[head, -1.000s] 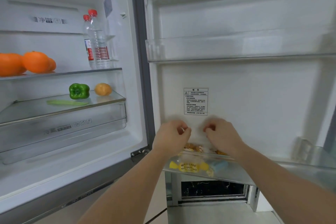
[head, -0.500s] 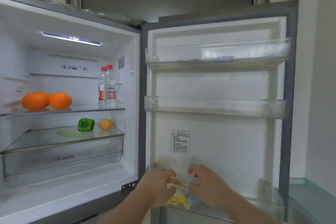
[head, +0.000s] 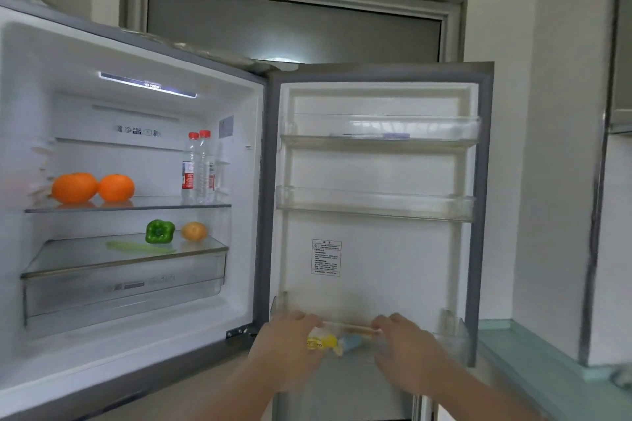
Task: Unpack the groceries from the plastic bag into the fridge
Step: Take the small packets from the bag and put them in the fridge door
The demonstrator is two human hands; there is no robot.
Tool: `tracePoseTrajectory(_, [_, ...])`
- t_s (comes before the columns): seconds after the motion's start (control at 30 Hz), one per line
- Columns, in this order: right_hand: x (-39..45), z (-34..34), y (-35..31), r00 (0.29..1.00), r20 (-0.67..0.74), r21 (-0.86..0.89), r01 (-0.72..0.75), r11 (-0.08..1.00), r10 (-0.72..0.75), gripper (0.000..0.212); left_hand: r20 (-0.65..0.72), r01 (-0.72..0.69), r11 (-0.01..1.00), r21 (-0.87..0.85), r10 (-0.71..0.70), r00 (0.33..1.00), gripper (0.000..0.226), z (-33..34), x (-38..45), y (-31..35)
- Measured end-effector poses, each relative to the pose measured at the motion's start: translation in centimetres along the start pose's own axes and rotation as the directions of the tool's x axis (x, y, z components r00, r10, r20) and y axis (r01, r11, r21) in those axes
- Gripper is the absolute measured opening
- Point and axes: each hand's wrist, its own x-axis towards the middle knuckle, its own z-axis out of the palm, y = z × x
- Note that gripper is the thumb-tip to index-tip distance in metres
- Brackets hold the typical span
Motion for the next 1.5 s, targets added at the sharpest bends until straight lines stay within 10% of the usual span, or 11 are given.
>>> tracePoseTrajectory(0.77, [1.0,-0.9,24.9,0.955,-0.129,0.340,-0.209,0.917,0.266,0.046,0.205,0.019,0.990,0.142,-0.048,0.977,0.045,13.0,13.2,20.6])
tracePoseTrajectory(1.5, [-4.6,-1.9,18.0,0.779,-0.579,0.565,0.169,0.808,0.241,0.036,-0.167,0.102,0.994,-0.027,-0.105,0.980,0.051,9.9,-2.2,16.6])
